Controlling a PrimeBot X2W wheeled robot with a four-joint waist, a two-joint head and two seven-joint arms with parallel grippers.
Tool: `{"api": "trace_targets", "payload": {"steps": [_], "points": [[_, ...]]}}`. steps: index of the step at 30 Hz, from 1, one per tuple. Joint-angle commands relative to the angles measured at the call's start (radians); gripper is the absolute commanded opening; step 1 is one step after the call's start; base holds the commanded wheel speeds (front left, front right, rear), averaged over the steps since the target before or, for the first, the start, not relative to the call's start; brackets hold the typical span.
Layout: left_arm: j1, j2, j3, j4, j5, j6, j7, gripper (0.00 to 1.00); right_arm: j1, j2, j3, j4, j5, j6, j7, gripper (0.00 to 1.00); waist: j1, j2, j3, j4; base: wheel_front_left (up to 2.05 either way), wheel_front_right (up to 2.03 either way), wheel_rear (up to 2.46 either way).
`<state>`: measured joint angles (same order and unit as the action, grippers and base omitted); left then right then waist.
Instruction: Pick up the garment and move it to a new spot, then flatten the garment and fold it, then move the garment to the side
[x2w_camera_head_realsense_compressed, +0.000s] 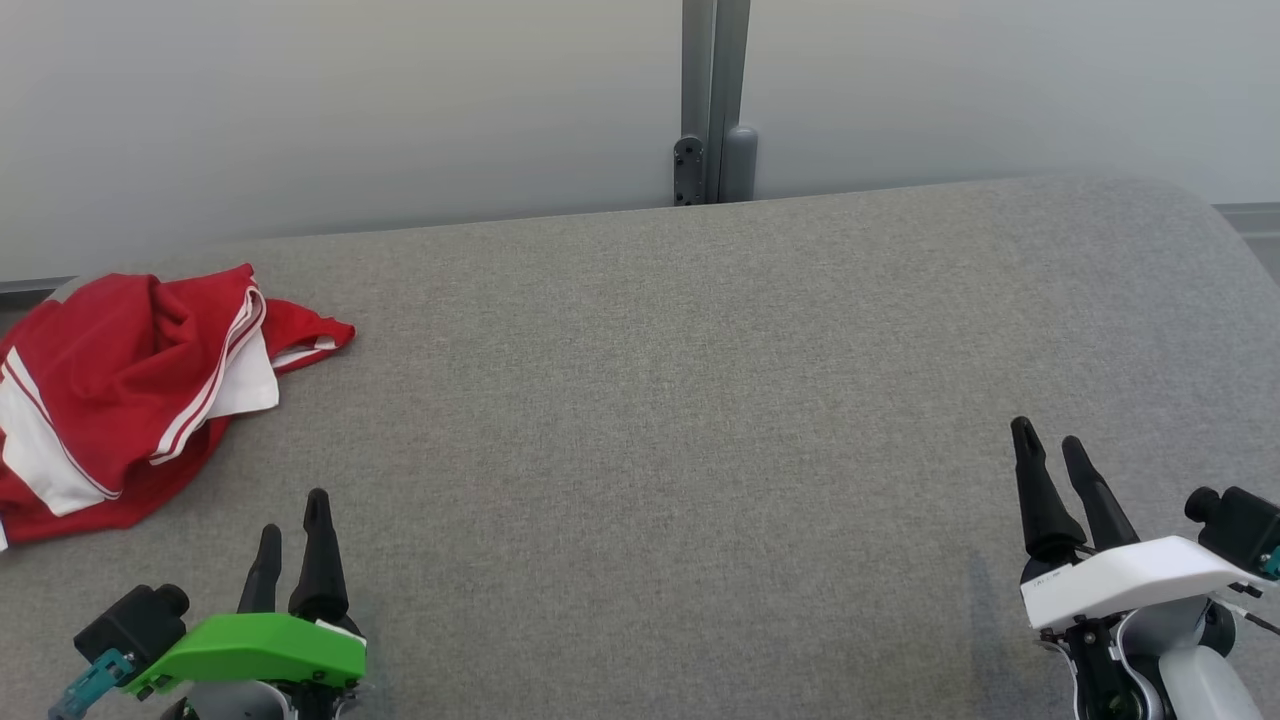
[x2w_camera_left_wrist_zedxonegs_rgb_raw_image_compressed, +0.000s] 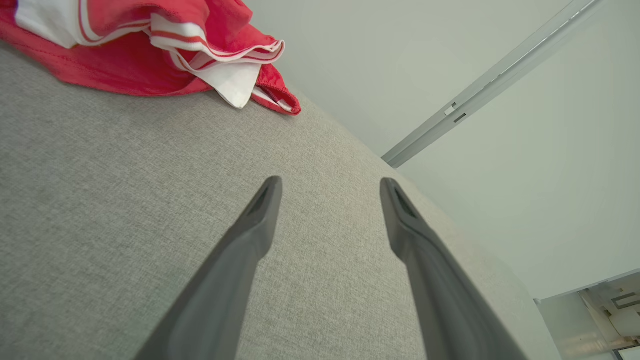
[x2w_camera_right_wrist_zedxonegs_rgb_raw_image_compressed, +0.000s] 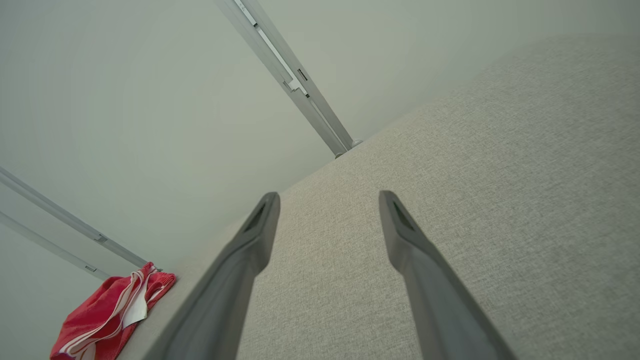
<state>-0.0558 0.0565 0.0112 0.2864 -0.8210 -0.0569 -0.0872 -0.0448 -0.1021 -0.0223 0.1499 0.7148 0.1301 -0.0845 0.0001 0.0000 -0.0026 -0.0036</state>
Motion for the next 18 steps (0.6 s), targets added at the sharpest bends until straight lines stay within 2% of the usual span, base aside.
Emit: {"api": "trace_targets", "payload": {"steps": [1, 18], "points": [[-0.002, 0.012, 0.004, -0.013, 0.038, 0.003, -0.01, 1.0, -0.002, -0.01, 0.002, -0.019, -0.038, 0.001, -0.013, 1.0, 0.0, 0.0, 0.0, 0.0, 0.0, 0.0, 0.0], [0.006, 0.015, 0.002, -0.013, 0.268, -0.006, -0.06, 1.0, 0.007, -0.024, 0.004, -0.03, -0.238, 0.001, -0.062, 1.0, 0.0, 0.0, 0.0, -0.002, 0.0, 0.0, 0.0]]}}
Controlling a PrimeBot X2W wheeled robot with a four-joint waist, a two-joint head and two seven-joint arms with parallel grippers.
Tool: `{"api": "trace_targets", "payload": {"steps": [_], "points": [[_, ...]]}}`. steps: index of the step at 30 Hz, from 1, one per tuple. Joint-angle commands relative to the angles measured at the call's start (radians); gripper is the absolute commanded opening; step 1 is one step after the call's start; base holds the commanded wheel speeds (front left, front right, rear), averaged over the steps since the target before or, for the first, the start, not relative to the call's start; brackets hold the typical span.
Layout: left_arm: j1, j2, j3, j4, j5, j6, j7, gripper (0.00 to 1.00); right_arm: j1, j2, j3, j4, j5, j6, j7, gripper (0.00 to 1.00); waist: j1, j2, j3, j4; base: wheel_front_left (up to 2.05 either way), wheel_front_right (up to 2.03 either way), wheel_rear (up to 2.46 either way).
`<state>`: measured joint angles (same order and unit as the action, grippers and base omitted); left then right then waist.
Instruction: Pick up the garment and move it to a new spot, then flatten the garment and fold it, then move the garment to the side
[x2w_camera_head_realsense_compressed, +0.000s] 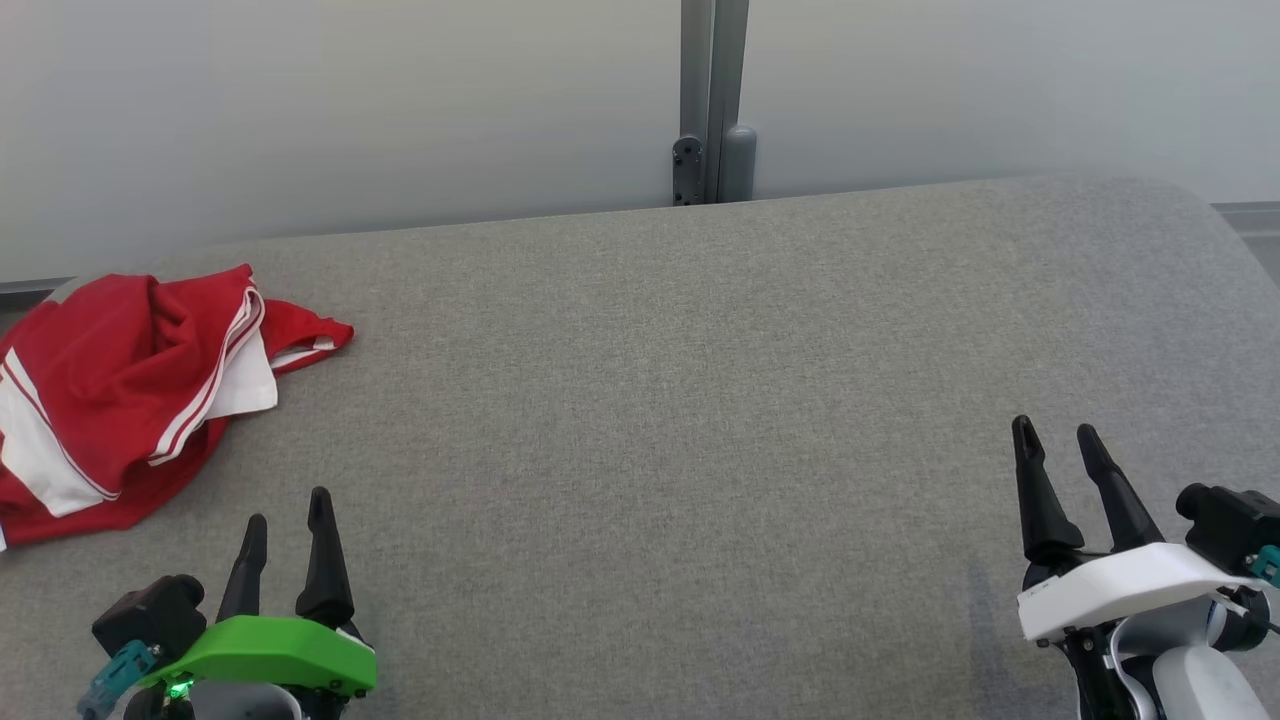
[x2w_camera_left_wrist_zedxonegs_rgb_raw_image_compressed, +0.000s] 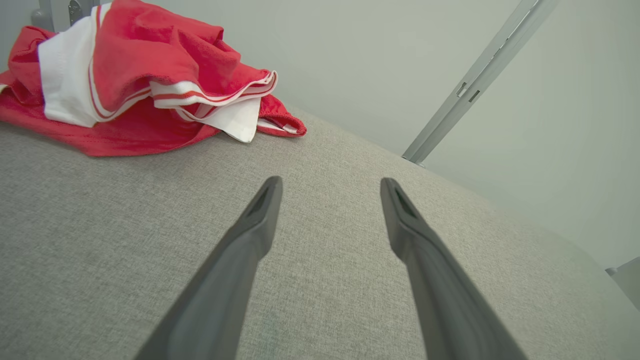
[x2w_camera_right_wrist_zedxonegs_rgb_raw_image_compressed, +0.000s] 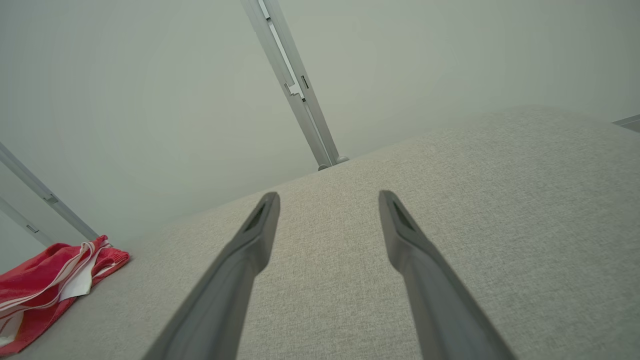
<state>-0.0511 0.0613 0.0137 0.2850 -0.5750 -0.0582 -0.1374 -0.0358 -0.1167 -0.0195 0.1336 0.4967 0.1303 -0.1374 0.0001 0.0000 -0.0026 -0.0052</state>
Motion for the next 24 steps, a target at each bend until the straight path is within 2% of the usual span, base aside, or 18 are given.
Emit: {"api": "trace_targets", "payload": {"steps": [1, 24], "points": [[0.002, 0.011, -0.001, -0.012, 0.032, -0.006, -0.011, 1.0, -0.002, -0.01, 0.002, -0.015, -0.03, 0.0, -0.011, 1.0, 0.0, 0.0, 0.0, 0.0, 0.0, 0.0, 0.0], [0.016, 0.018, -0.013, -0.007, 0.268, -0.022, -0.066, 1.0, 0.012, -0.026, -0.015, 0.001, -0.242, 0.001, -0.065, 1.0, 0.0, 0.0, 0.0, 0.004, 0.0, 0.0, 0.0]]}}
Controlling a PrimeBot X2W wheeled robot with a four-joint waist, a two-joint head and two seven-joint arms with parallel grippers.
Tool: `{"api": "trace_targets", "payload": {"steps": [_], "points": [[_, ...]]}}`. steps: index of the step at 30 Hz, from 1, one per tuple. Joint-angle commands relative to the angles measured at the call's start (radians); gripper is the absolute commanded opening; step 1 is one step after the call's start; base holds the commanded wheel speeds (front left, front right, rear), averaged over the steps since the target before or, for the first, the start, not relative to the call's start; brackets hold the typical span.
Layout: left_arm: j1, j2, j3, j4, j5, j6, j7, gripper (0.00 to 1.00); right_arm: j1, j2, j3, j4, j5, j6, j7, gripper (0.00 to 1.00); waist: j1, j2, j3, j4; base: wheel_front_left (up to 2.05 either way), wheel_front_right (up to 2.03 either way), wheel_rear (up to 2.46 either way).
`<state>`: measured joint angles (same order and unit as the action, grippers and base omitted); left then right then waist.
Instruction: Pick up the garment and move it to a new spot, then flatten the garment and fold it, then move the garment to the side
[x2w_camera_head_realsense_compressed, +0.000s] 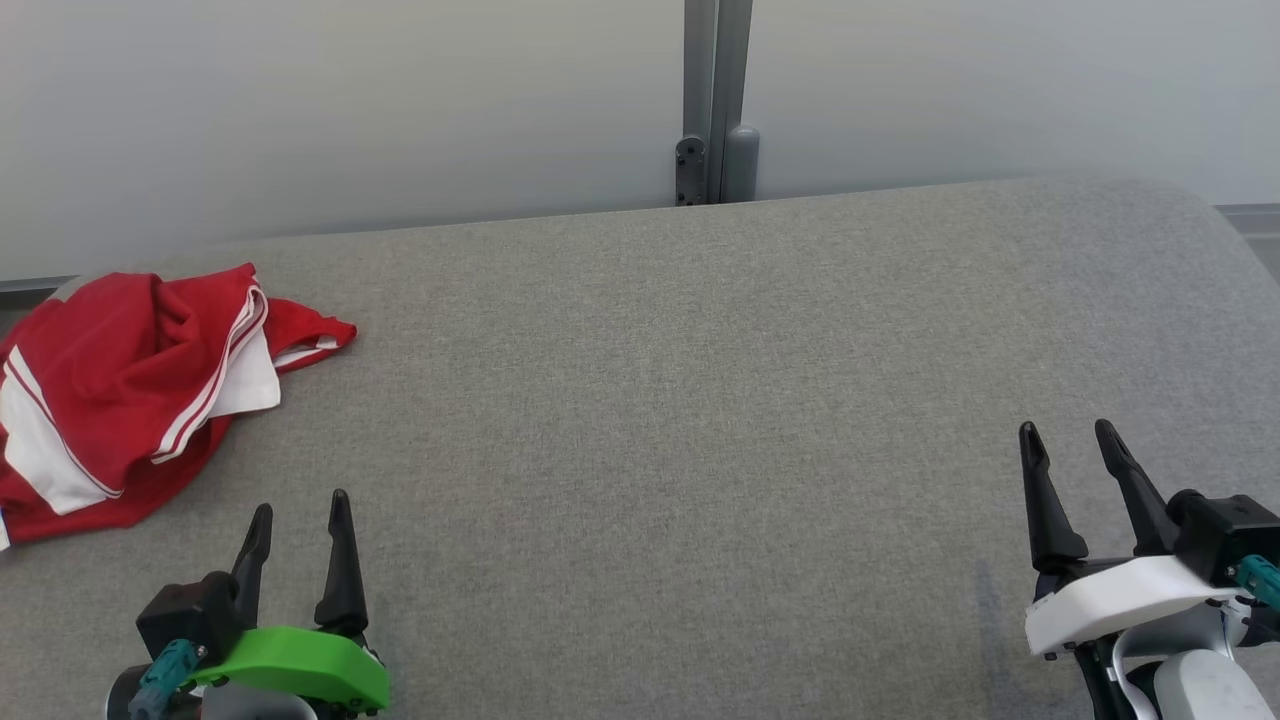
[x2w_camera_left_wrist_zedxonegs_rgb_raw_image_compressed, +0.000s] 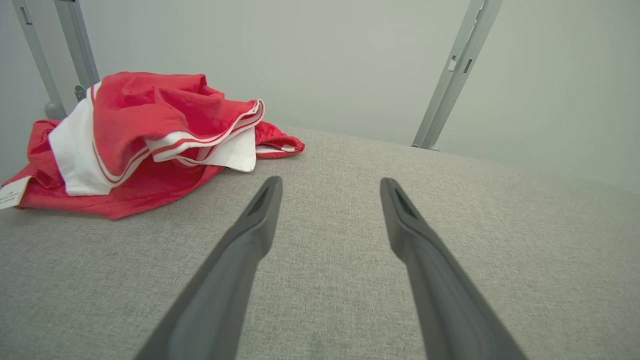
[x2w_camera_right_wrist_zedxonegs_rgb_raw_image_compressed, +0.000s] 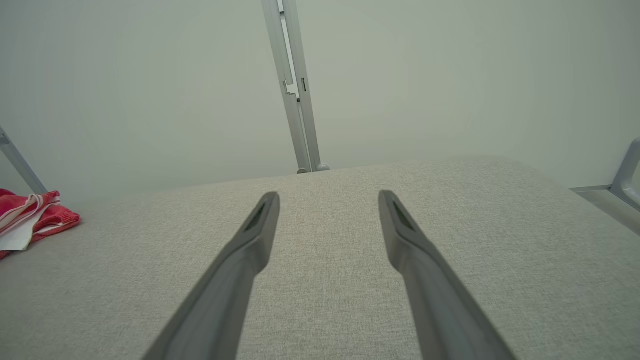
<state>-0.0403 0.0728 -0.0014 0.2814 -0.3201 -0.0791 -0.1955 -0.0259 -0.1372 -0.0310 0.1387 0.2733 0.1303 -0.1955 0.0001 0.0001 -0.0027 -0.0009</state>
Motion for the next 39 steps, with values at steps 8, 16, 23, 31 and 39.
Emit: {"api": "trace_targets", "payload": {"steps": [8, 16, 23, 31, 39], "points": [[0.005, 0.0, 0.017, 0.037, 0.057, -0.008, -0.023, 1.0, 0.005, 0.003, -0.02, 0.001, -0.069, 0.0, -0.023, 1.0, -0.0001, -0.0001, 0.0, 0.002, 0.0, 0.0, 0.0], [0.007, 0.003, 0.042, 0.041, 0.116, -0.007, -0.041, 1.0, 0.017, 0.0, -0.034, 0.017, -0.109, 0.001, -0.041, 1.0, -0.0001, -0.0001, -0.002, 0.009, 0.0, 0.0, 0.0], [0.011, 0.0, 0.052, 0.035, 0.168, -0.011, -0.053, 1.0, 0.025, -0.005, -0.034, 0.034, -0.149, 0.001, -0.054, 1.0, -0.0001, -0.0001, -0.004, 0.012, 0.0, 0.0, 0.0], [0.012, -0.006, 0.056, 0.035, 0.224, -0.014, -0.066, 1.0, 0.027, -0.007, -0.038, 0.034, -0.195, 0.001, -0.066, 1.0, -0.0001, -0.0001, -0.003, 0.01, 0.0, 0.0, 0.0], [0.014, -0.009, 0.063, 0.033, 0.242, -0.016, -0.071, 1.0, 0.032, -0.004, -0.036, 0.035, -0.202, 0.001, -0.071, 1.0, -0.0001, -0.0001, -0.003, 0.007, 0.0, 0.0, 0.0]]}}
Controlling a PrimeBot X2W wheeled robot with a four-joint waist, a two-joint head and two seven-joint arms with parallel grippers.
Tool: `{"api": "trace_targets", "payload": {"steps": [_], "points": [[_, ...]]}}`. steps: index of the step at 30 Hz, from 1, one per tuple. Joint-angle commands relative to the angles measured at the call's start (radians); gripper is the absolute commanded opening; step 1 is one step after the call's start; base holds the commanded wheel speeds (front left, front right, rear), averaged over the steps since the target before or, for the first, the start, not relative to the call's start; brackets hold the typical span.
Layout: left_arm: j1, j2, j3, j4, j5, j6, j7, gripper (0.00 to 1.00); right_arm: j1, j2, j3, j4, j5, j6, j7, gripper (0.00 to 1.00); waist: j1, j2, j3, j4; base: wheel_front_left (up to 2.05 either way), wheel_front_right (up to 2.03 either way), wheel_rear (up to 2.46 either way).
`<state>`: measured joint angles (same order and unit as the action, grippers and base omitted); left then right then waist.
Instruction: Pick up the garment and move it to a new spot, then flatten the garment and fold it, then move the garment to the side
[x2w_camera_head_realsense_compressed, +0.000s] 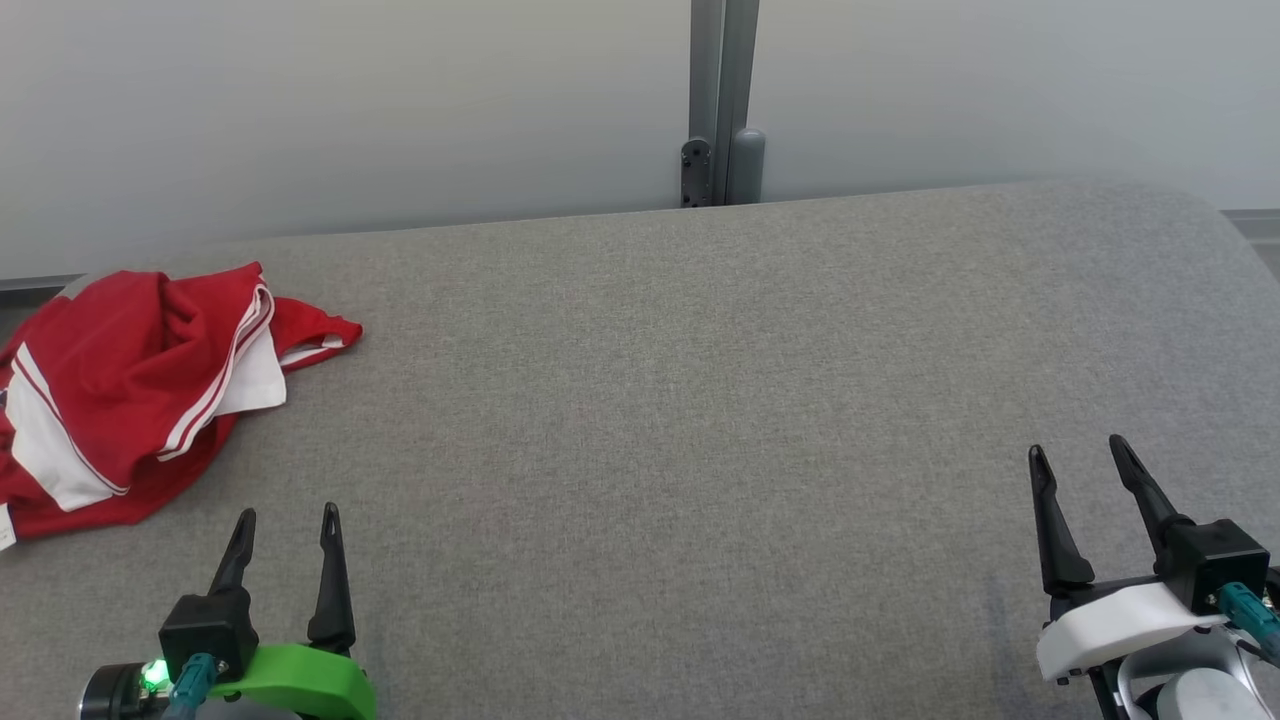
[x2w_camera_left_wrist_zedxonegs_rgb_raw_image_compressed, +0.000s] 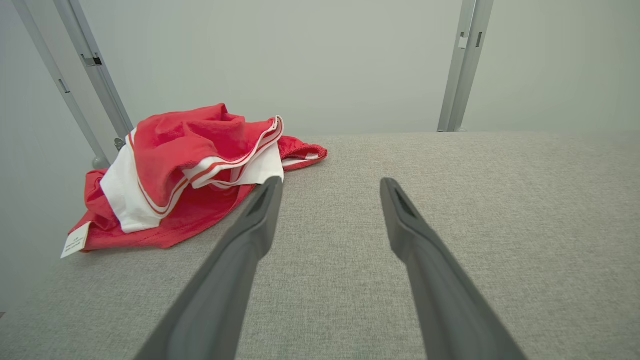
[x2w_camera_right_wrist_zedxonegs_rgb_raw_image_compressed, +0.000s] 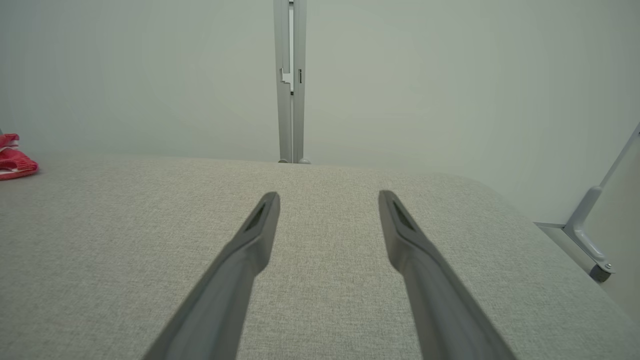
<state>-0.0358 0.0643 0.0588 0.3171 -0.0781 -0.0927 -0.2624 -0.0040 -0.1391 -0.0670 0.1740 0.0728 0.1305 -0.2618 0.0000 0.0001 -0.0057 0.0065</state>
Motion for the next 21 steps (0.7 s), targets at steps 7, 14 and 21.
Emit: {"api": "trace_targets", "payload": {"steps": [7, 14, 21], "points": [[0.011, -0.003, 0.008, -0.001, -0.003, -0.006, -0.004, 1.0, 0.011, -0.002, 0.0, 0.001, 0.002, 0.0, -0.005, 1.0, 0.0, -0.0001, 0.0, -0.003, 0.0, 0.0, 0.0], [-0.007, -0.005, 0.004, 0.007, -0.003, -0.011, -0.004, 1.0, 0.02, 0.003, -0.007, -0.012, 0.004, 0.0, -0.005, 1.0, 0.0, -0.0001, -0.001, 0.023, 0.0, 0.0, 0.0], [-0.018, -0.006, 0.003, 0.015, 0.001, -0.01, -0.004, 1.0, 0.041, 0.006, -0.015, -0.017, 0.012, 0.0, -0.004, 1.0, 0.0, -0.0001, -0.012, 0.156, 0.0, 0.0, 0.0]]}}
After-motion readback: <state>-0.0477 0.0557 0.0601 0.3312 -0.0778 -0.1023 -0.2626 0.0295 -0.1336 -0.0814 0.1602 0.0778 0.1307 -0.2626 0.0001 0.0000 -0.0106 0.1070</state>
